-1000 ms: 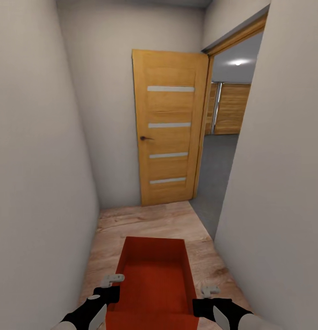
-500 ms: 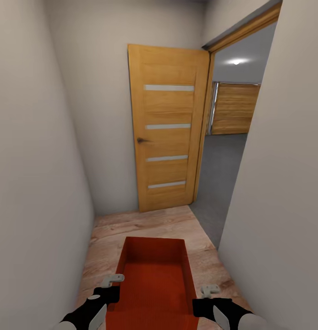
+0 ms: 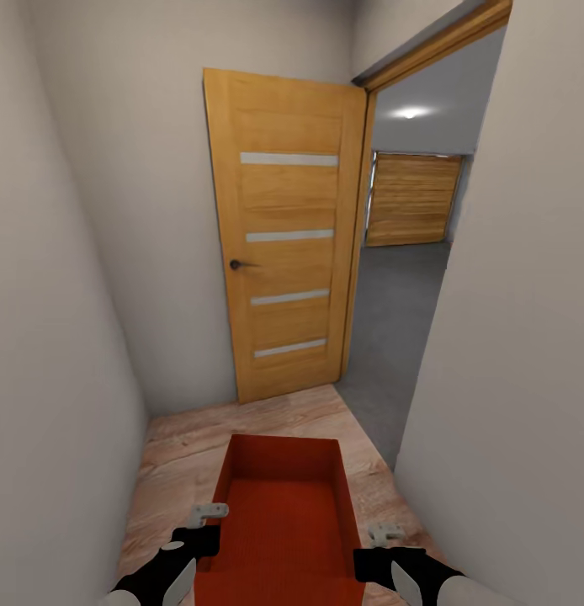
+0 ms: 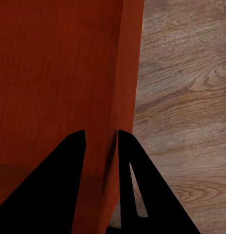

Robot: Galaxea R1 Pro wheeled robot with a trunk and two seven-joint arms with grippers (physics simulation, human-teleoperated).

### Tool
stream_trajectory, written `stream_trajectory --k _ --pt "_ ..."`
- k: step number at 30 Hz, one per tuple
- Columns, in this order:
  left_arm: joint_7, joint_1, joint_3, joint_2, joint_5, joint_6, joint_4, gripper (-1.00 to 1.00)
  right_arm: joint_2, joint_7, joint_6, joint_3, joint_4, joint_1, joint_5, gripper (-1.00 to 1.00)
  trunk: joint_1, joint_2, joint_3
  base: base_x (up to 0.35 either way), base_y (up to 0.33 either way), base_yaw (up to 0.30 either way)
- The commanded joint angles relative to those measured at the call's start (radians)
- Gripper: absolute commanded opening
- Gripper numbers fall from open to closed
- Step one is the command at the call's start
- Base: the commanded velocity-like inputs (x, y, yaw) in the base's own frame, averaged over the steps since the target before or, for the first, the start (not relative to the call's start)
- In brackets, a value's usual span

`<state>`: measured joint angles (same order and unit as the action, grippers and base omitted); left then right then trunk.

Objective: Move the two storage containers from the living room to the garage. In the garage, place one container on the floor and stack the other container on top of it (either order is fine).

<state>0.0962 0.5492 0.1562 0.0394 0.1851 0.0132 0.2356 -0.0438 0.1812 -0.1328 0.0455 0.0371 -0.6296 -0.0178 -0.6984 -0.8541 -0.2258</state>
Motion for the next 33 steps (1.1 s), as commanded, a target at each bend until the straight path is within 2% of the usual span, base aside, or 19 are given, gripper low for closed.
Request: stream_trajectory --k 1,6,17,26,33 --pt "-0.026 0.0 0.028 -0.001 0.023 0.002 -0.002 -1.0 0.029 0.004 0.027 0.019 0.063 0.0 -0.003 -1.0 -0.001 -0.001 -0.001 0.34 0.121 -0.024" --pt "-0.026 0.0 0.028 -0.001 0.023 0.002 -0.002 -1.0 0.029 0.004 0.027 0.019 0.063 0.0 -0.002 -1.0 -0.001 -0.001 -0.001 0.34 0.123 -0.073" --pt "-0.026 0.0 0.028 -0.001 0.023 0.002 -0.002 -1.0 0.029 0.004 0.027 0.019 0.063 -0.001 -0.002 -1.0 -0.001 -0.001 -0.001 0.34 0.121 -0.25" --pt "-0.026 0.0 0.028 -0.002 0.023 0.002 -0.002 -1.0 0.029 0.004 0.027 0.019 0.063 -0.001 -0.002 -1.0 -0.001 -0.001 -0.001 0.338 0.118 -0.096" --pt "-0.026 0.0 0.028 -0.001 0.023 0.002 -0.002 -1.0 0.029 0.004 0.027 0.019 0.063 -0.001 -0.003 -1.0 -0.001 -0.001 -0.001 0.316 0.121 -0.226"
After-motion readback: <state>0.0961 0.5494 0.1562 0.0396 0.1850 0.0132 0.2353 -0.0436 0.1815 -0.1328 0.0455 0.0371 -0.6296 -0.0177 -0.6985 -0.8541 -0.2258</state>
